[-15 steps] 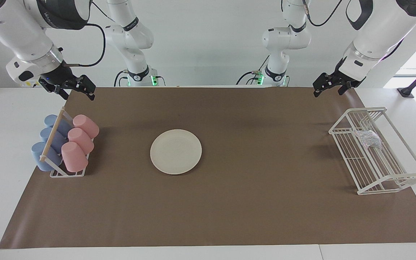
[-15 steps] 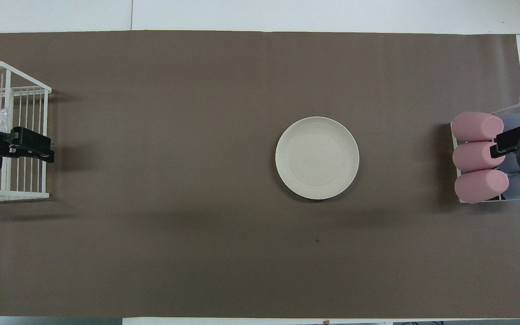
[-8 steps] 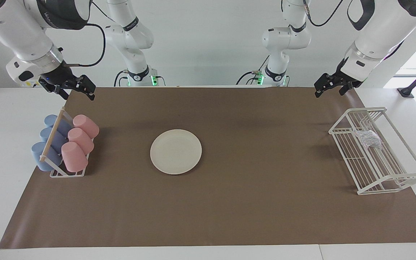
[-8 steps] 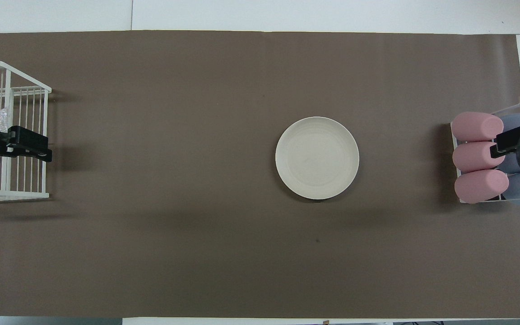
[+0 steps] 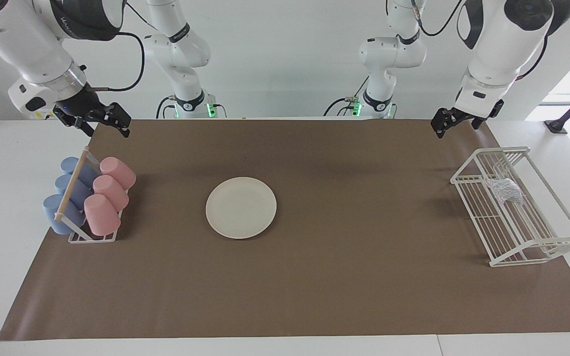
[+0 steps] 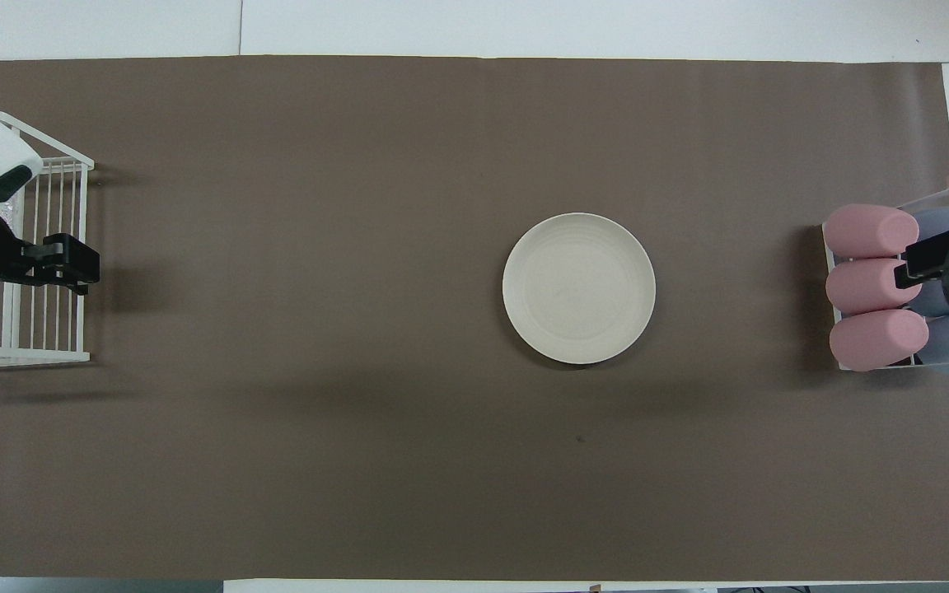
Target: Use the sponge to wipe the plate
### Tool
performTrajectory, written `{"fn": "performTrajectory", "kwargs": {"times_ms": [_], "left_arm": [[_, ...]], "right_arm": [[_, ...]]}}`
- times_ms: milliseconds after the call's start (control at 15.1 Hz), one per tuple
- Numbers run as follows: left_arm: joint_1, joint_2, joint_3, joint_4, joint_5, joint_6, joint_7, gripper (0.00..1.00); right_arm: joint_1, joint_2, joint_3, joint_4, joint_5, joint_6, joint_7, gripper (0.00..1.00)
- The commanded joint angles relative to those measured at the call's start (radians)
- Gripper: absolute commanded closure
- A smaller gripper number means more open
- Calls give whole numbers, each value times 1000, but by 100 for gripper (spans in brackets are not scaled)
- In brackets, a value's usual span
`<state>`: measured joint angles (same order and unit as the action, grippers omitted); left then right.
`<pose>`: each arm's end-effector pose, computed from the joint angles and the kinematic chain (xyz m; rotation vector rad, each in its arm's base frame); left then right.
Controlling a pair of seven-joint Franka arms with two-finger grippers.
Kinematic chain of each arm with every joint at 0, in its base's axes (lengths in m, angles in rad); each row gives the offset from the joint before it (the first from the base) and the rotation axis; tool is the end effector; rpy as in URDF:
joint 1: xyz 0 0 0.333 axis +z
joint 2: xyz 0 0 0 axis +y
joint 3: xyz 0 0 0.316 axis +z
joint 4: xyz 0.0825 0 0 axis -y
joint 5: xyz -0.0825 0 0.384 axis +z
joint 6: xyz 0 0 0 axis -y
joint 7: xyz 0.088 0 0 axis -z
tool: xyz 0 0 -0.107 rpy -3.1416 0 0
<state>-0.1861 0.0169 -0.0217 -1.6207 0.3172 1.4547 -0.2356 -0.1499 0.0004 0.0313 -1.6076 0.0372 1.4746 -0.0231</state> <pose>0.5397 -0.0766 0.5888 -2.7879 -0.0498 0.1511 0.5391 -0.0599 0.5995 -3.0850 0.1457 0.2017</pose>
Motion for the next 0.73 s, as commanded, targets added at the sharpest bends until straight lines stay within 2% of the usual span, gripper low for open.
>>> {"fn": "performTrajectory", "kwargs": {"times_ms": [0,133,199,398,664], "left_arm": [[-75,99,9,-4,207,15,-16,0],[-72,167,9,2,323,36,-16,0],[-67,176,9,-8,367,73,-14,0],[-55,193,9,-117,515,150,-13,0],[-23,302,14,-87,618,190,-10,0]], "right_arm": [[-5,-5,6,-2,-7,-14,-14,0],[-5,-5,6,-2,-7,-14,-14,0],[-5,-5,6,-2,-7,-14,-14,0],[-5,-5,6,-2,-7,-14,-14,0],[-5,-5,6,-2,-7,-14,-14,0]]}}
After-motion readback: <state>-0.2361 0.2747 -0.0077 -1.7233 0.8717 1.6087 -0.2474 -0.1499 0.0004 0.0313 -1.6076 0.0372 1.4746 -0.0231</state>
